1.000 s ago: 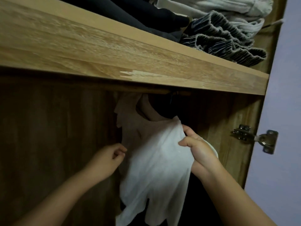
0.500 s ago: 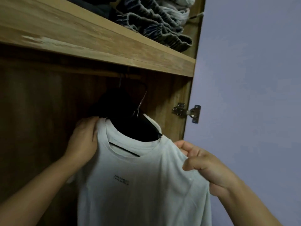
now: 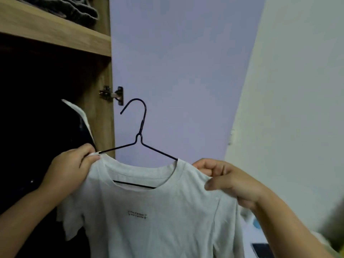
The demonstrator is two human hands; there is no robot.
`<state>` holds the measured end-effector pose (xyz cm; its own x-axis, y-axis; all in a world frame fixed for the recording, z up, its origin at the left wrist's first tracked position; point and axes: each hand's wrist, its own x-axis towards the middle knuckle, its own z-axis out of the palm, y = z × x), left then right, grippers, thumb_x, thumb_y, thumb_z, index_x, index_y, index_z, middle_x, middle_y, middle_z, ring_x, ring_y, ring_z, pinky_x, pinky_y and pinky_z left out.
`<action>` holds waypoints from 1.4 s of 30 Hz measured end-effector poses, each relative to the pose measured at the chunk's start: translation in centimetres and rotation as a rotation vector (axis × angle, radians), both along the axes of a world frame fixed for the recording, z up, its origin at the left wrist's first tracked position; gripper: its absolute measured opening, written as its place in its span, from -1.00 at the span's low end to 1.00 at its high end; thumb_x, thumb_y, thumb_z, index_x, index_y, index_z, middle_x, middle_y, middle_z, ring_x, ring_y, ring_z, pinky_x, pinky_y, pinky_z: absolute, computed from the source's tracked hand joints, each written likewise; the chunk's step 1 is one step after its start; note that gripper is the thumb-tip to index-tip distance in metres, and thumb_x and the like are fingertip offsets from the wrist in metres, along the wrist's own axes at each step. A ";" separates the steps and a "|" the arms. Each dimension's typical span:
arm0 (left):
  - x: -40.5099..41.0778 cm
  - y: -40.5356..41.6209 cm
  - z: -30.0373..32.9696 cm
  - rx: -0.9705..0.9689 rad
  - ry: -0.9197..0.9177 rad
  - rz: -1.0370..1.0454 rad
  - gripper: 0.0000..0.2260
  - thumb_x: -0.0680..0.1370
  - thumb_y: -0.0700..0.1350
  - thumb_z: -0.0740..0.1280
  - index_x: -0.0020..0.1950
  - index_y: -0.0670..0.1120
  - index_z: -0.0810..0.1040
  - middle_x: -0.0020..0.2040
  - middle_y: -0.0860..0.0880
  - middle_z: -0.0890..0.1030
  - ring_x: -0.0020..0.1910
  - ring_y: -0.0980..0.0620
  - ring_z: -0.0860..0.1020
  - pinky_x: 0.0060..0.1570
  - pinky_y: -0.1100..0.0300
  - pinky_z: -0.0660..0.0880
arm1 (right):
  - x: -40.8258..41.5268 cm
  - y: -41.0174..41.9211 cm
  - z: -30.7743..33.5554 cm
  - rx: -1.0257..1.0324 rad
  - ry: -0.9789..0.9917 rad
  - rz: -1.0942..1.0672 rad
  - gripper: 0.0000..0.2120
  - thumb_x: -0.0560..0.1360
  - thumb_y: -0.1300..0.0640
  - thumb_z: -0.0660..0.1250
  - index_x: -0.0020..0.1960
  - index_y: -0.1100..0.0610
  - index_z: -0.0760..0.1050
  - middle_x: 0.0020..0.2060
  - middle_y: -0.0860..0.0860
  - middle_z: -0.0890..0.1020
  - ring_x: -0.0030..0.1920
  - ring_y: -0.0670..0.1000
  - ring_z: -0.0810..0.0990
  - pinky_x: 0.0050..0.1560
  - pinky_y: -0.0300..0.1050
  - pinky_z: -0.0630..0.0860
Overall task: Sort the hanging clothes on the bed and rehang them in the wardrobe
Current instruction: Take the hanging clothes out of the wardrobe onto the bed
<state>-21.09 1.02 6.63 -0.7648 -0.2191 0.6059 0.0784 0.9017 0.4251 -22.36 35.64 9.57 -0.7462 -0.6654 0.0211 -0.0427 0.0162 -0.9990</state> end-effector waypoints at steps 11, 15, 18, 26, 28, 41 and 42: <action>-0.7 18.3 -1.5 0.071 0.136 -0.308 -0.76 0.43 0.01 0.23 -0.30 -0.15 0.49 -0.52 -0.10 0.47 -0.46 -0.19 0.48 -0.40 0.06 0.39 | 8.9 16.3 -0.6 0.608 0.561 -0.787 -0.74 0.49 -0.01 0.36 -0.28 0.12 0.52 -0.46 -0.07 0.45 -0.39 -0.14 0.36 -0.31 -0.14 0.33; -1.4 24.4 -1.0 0.120 0.096 -0.512 -0.77 0.40 0.05 0.27 -0.33 -0.09 0.49 -0.51 -0.08 0.49 -0.45 -0.18 0.50 -0.38 0.08 0.40 | 12.8 19.8 -1.0 0.870 0.683 -1.143 -0.64 0.48 -0.02 0.32 -0.38 0.18 0.39 -0.54 -0.03 0.31 -0.47 -0.09 0.24 -0.39 -0.13 0.18; -2.2 28.7 -0.8 0.138 0.078 -0.682 -0.82 0.33 0.09 0.27 -0.28 -0.01 0.45 -0.47 -0.11 0.55 -0.39 -0.20 0.55 -0.35 0.10 0.41 | 15.7 21.5 -1.4 0.988 0.643 -1.385 -0.61 0.48 0.02 0.33 -0.45 0.10 0.30 -0.57 -0.04 0.29 -0.47 -0.07 0.27 -0.39 -0.06 0.19; -3.3 40.0 -1.4 0.122 0.008 -1.098 -0.68 0.41 -0.04 0.48 -0.42 0.08 0.38 -0.48 0.01 0.52 -0.41 -0.08 0.50 -0.37 0.22 0.34 | 24.0 23.6 -3.5 1.079 0.438 -1.812 -0.62 0.49 0.06 0.34 -0.45 0.00 0.31 -0.52 -0.10 0.41 -0.43 -0.12 0.38 -0.38 -0.13 0.29; -2.5 42.6 -1.8 0.119 -0.022 -1.200 -0.71 0.42 -0.04 0.47 -0.40 0.10 0.40 -0.48 0.02 0.52 -0.40 -0.11 0.50 -0.37 0.20 0.34 | 26.2 23.9 -4.4 1.079 0.393 -1.918 -0.63 0.47 0.07 0.37 -0.45 0.02 0.31 -0.53 -0.09 0.40 -0.44 -0.11 0.37 -0.38 -0.10 0.29; 9.1 60.9 -6.2 0.051 -0.261 -1.635 -0.83 0.42 -0.06 0.45 -0.31 -0.04 0.52 -0.40 -0.03 0.57 -0.33 -0.08 0.51 -0.34 0.16 0.36 | 41.9 28.8 -9.6 1.189 0.090 -2.331 -0.68 0.46 0.12 0.39 -0.42 0.04 0.37 -0.53 -0.06 0.44 -0.44 -0.05 0.40 -0.37 -0.10 0.28; 10.3 62.4 -6.5 0.038 -0.264 -1.657 -0.82 0.42 -0.06 0.45 -0.32 -0.04 0.51 -0.41 -0.02 0.56 -0.34 -0.08 0.51 -0.34 0.14 0.36 | 43.2 29.5 -9.9 1.188 0.066 -2.353 -0.66 0.45 0.12 0.40 -0.43 0.01 0.35 -0.54 -0.08 0.44 -0.44 -0.07 0.40 -0.37 -0.13 0.29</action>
<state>-10.82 63.42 0.13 -0.2428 0.8614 0.4461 0.7962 -0.0858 0.5989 20.85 65.16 -0.36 0.0524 0.8822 0.4680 0.7696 0.2630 -0.5818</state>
